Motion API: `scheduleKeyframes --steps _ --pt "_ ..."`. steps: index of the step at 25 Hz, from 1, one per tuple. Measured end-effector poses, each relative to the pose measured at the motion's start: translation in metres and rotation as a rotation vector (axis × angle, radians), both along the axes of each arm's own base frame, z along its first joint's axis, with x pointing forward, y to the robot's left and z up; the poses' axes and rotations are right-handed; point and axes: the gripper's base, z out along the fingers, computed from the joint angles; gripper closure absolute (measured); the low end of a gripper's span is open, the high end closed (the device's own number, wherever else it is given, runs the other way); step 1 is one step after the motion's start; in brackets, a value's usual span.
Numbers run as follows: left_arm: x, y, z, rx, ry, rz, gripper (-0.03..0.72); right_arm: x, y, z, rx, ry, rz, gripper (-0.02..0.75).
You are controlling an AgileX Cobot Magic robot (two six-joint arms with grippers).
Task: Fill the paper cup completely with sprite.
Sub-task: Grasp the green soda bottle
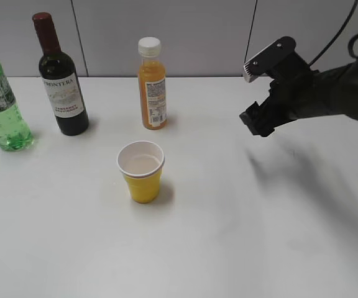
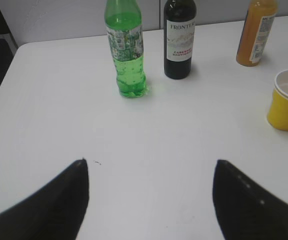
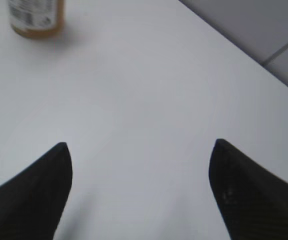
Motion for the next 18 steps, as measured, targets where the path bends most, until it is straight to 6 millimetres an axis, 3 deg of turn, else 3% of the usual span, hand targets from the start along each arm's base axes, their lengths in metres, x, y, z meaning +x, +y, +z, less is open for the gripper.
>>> scheduleKeyframes --steps 4,7,13,18 --pt "0.0 0.0 0.0 0.0 0.0 0.0 0.098 0.018 -0.011 0.019 -0.117 0.124 -0.16 0.093" --pt "0.0 0.0 0.0 0.0 0.0 0.0 0.098 0.035 -0.021 0.045 -0.147 0.161 -0.265 0.12" --pt "0.0 0.0 0.0 0.0 0.0 0.0 0.098 0.066 -0.056 0.1 0.022 0.24 -0.5 0.146" --pt "0.0 0.0 0.0 0.0 0.0 0.0 0.098 0.078 -0.086 0.103 0.116 0.5 -0.609 0.15"
